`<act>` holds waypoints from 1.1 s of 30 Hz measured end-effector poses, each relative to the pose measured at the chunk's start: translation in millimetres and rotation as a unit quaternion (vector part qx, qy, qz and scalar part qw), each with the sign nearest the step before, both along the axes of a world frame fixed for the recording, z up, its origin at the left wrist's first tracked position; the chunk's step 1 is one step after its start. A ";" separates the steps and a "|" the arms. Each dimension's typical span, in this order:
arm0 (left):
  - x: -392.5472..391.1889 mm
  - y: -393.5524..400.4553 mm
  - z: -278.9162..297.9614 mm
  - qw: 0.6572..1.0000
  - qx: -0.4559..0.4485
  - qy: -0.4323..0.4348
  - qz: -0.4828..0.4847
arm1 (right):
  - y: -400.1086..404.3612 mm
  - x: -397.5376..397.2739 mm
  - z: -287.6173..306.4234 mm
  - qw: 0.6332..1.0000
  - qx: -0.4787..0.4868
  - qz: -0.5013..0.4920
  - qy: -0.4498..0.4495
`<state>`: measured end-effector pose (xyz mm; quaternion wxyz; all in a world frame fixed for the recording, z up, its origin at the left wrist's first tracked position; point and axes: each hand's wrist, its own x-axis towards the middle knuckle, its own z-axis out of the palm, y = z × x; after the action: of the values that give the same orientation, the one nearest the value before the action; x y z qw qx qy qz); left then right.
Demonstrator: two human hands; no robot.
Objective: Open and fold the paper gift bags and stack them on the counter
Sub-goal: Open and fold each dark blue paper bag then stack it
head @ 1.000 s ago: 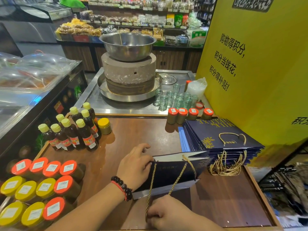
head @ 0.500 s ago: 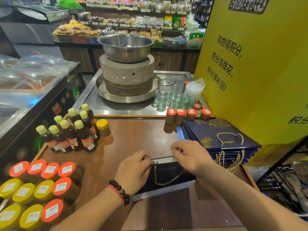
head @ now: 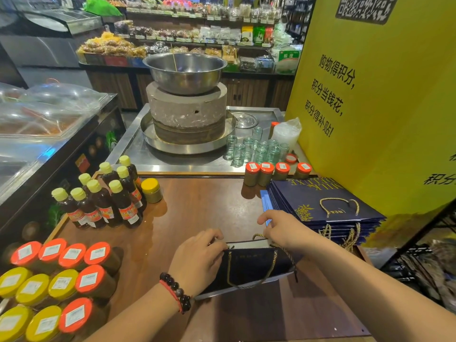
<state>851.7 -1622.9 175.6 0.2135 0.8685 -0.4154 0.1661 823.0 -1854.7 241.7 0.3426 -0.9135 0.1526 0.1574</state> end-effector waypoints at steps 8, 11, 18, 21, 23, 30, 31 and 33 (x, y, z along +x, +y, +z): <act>2.2 2.1 -3.7 1.000 0.000 0.003 -0.009 | -13.8 6.1 -6.8 0.985 0.122 -0.113 -0.045; 2.6 2.4 -4.9 1.000 -0.007 0.011 -0.014 | -21.5 9.3 -4.4 0.963 0.166 -0.202 -0.069; 5.9 3.8 -7.4 0.999 0.004 0.038 -0.012 | -47.1 7.7 -0.8 0.878 0.316 -0.342 -0.112; 7.2 3.8 -9.0 0.999 0.019 0.041 -0.008 | -56.2 5.1 2.6 0.869 0.320 -0.360 -0.113; 7.9 3.4 -9.5 0.999 0.025 0.045 -0.004 | -59.7 3.8 0.7 0.865 0.321 -0.370 -0.108; 7.6 4.2 -7.0 0.998 0.046 0.049 -0.002 | -65.0 -0.4 -6.5 0.834 0.360 -0.403 -0.109; 7.7 4.4 -6.6 0.998 0.047 0.048 -0.001 | -65.1 -0.3 -6.3 0.829 0.368 -0.407 -0.111; 7.8 4.6 -5.9 0.998 0.053 0.047 0.000 | -64.9 0.2 -6.3 0.819 0.377 -0.416 -0.122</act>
<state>859.5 -1618.3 169.7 0.1865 0.8855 -0.4128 0.1034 823.2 -1919.6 235.4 0.7087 -0.5743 0.4041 -0.0673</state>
